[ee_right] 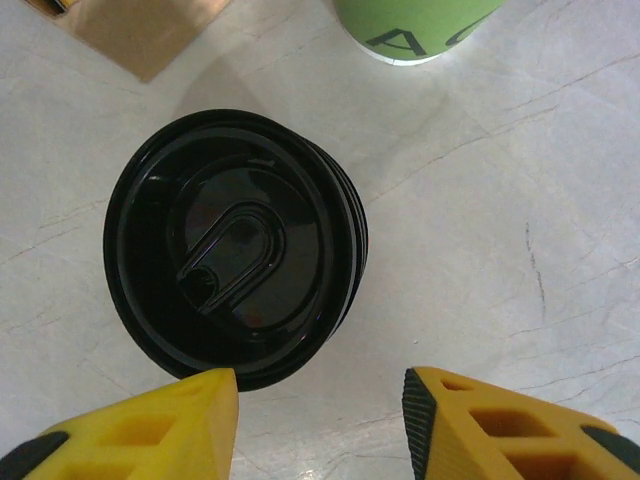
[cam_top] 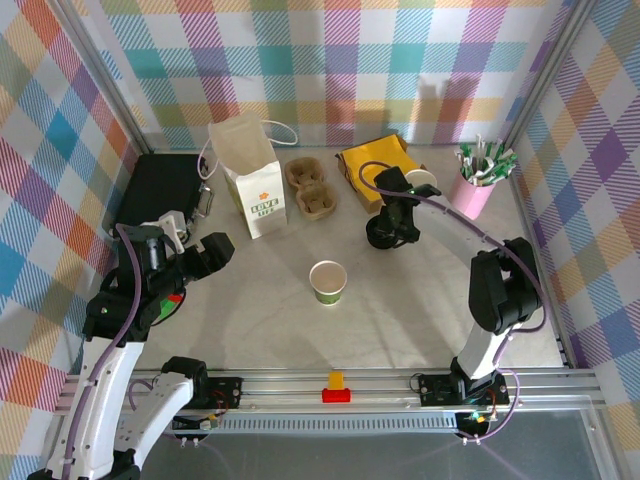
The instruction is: Pack the takeout coffee
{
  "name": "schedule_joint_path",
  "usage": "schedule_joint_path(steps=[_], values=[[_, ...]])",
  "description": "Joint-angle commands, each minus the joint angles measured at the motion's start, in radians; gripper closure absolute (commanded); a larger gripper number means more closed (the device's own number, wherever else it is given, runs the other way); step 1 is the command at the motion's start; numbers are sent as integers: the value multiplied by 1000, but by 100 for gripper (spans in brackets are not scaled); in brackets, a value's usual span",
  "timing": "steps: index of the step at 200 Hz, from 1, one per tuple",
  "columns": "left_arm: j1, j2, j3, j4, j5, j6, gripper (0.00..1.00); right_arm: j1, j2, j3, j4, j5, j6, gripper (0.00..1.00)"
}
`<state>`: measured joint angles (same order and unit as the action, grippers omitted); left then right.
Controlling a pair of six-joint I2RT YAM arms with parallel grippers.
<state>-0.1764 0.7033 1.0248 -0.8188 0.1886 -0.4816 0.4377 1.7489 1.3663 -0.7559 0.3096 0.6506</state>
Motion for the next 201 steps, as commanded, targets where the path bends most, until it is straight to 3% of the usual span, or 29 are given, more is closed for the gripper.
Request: schedule_joint_path(steps=[1,201], values=[[-9,-17,-3,-23,-8,-7,13,-14,27,38,-5,-25,49,53],[-9,-3,-34,4,-8,-6,12,-37,140,78,19,-30,95,62]])
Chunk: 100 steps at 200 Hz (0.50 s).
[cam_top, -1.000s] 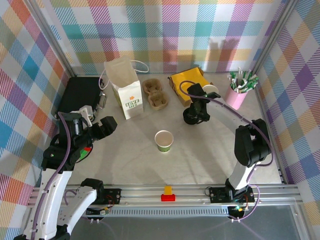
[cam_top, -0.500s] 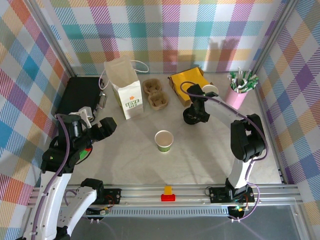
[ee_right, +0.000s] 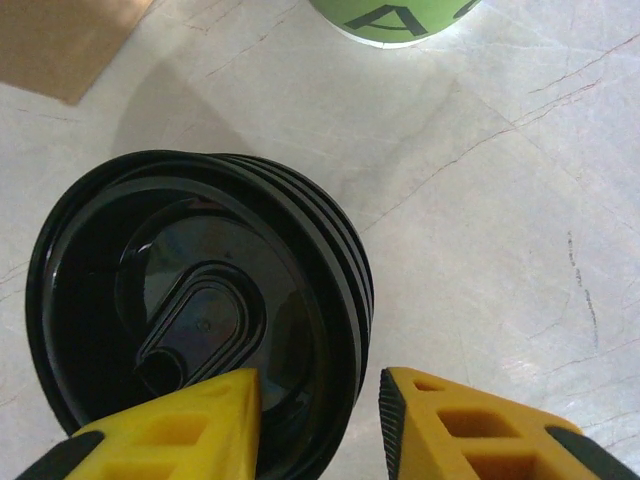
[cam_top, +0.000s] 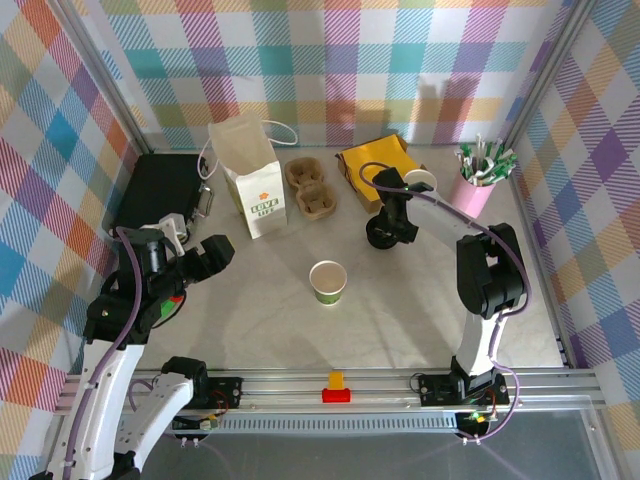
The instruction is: Pack the takeout coffee
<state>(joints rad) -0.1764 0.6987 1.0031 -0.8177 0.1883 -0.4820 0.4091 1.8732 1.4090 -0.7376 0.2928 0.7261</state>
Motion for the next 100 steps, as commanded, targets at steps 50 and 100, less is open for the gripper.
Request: schedule_joint_path(steps=[50,100], values=[[-9,10,-9,8,-6,-6,12,-12,20,38,4,-17,18,69],[-10,18,-6,14,0,-6,12,-12,13,39,5,-23,6,77]])
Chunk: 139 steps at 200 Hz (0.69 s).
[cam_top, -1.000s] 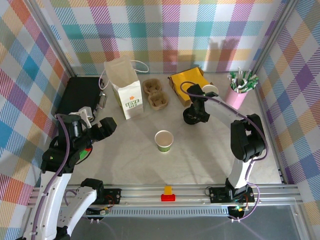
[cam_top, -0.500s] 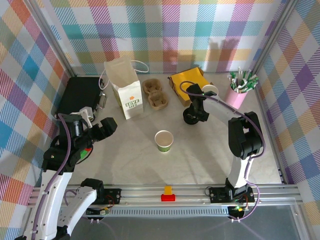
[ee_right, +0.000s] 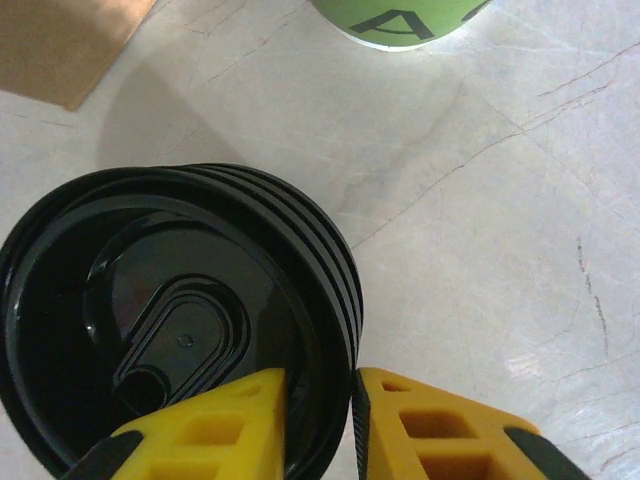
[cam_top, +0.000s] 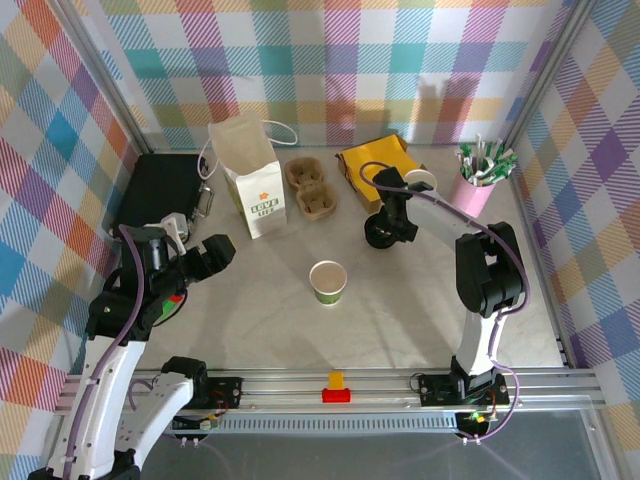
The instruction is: Pack the takeout coffee
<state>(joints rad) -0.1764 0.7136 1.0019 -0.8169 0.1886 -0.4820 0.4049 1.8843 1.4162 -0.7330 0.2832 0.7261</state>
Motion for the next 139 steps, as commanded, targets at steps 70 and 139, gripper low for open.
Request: schedule_joint_path(steps=[70,139], values=[[-9,6,3,13,8,-7,12,-8,-23,27,-2,-10,-10,83],[-9,-3,12,19,35,-1,12,-8,-114,-2,-11,-33,-52,84]])
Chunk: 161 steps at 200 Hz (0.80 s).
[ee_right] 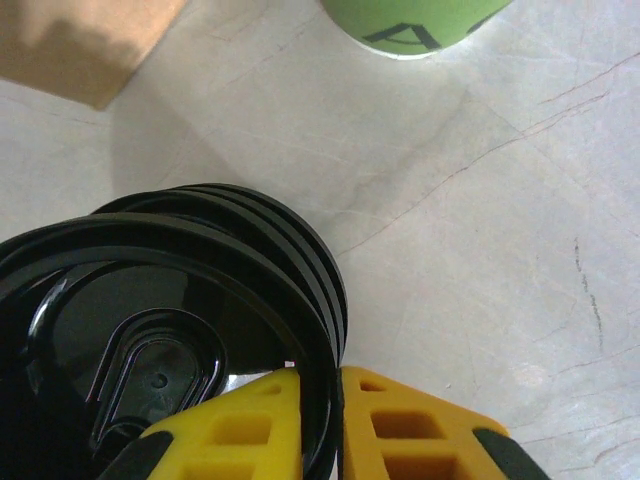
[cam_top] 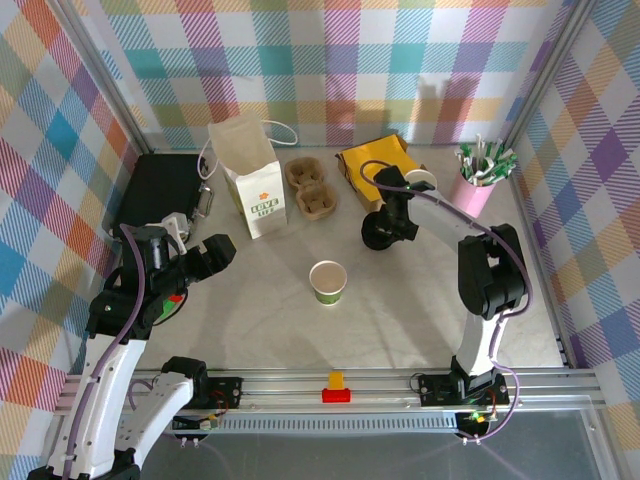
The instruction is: Pack the takeout coffee
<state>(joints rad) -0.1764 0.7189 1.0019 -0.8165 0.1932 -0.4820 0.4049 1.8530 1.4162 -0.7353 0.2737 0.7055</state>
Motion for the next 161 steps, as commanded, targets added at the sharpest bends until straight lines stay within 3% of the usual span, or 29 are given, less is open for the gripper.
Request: schedule_joint_path(steps=[1,78,103,128,161], values=[[-9,-8,12,19,32,0,12,-8,-85,-3,-7,-24,-33,84],[-56,35,38,100,129,22,16,16,-284,-50,-64,-135,-84,84],[-137,80,59,142,136,37,17,53,-357,-51,-99,-201,-92,84],[-274,140,109,170,85,93,17,111,-417,-52,-129,-231,-85,85],[-412,293,200,190,87,86,17,186,-459,-61,-159,-259,-53,84]])
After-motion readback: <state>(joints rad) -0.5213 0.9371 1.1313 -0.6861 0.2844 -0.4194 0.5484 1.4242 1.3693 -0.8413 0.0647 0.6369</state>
